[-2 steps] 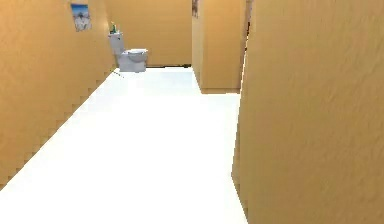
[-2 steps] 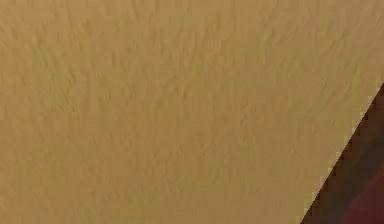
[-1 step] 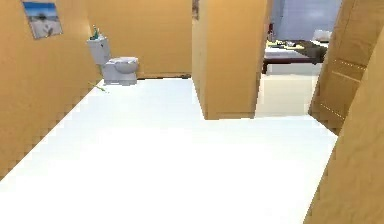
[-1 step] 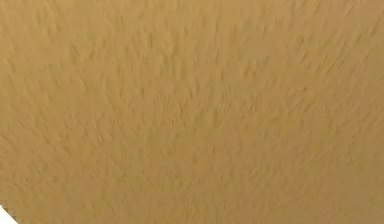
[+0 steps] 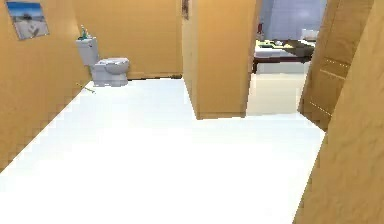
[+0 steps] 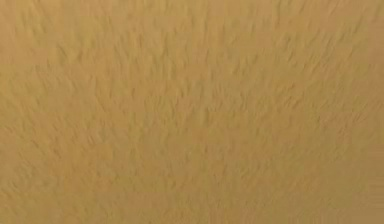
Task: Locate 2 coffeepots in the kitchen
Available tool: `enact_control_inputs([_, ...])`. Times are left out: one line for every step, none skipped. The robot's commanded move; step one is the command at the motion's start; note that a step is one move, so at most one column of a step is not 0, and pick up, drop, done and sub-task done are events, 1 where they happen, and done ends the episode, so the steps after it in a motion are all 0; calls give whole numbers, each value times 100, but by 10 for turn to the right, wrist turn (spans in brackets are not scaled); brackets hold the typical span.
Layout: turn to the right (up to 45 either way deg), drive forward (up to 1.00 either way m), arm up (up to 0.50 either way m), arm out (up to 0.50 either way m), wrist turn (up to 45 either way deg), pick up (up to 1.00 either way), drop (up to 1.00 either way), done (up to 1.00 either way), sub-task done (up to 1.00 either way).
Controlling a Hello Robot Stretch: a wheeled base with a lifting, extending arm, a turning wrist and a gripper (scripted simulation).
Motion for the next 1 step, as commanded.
enact_control_inputs([-450,0,0,0,0,0,0,0,0])
